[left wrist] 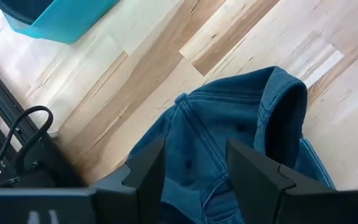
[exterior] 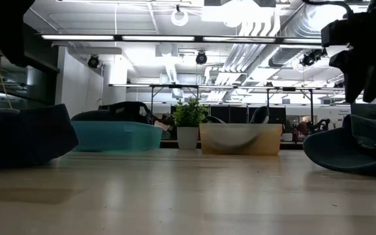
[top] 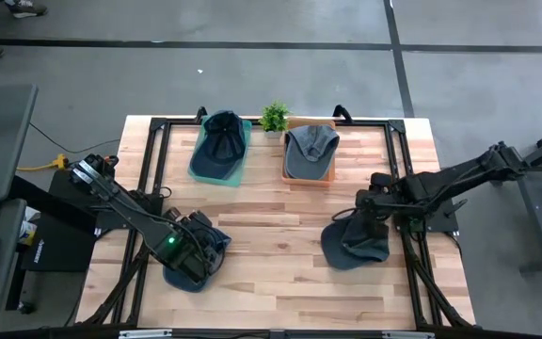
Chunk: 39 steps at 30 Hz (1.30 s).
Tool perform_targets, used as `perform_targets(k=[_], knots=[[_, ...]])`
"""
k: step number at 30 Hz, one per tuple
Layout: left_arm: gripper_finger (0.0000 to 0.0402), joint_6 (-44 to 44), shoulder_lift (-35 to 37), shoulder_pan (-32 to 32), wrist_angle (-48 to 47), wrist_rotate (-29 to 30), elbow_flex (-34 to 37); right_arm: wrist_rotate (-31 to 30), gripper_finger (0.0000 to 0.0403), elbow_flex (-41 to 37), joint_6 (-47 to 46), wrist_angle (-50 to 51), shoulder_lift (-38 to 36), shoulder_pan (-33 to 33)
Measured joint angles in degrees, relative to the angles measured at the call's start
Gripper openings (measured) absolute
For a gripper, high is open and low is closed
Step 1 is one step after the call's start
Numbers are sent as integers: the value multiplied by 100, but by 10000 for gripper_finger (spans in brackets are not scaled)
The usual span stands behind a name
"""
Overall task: Pick & Place hat
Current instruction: Put the right dark gray cap into the green bin
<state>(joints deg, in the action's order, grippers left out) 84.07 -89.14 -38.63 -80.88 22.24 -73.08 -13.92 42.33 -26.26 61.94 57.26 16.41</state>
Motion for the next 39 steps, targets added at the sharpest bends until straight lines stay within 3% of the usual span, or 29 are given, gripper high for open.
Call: perform_targets(k=[6,10,18,26,39], knots=[[163,-2,0,0,0,-2,0,142,266,0,383,103,62,-473],[163,-2,0,0,-2,-33,0,557,284,0,599,27,105,-855],[163,-136,0,0,-5,-81,0,1454,287,0,1140,-97,127,-1585],[163,-154,0,0,-5,-61,0,1898,287,-2,1483,-178,199,-2057],[163,-197,0,0,-9,61,0,2504,287,-7,2088,-346,1462,-2510]])
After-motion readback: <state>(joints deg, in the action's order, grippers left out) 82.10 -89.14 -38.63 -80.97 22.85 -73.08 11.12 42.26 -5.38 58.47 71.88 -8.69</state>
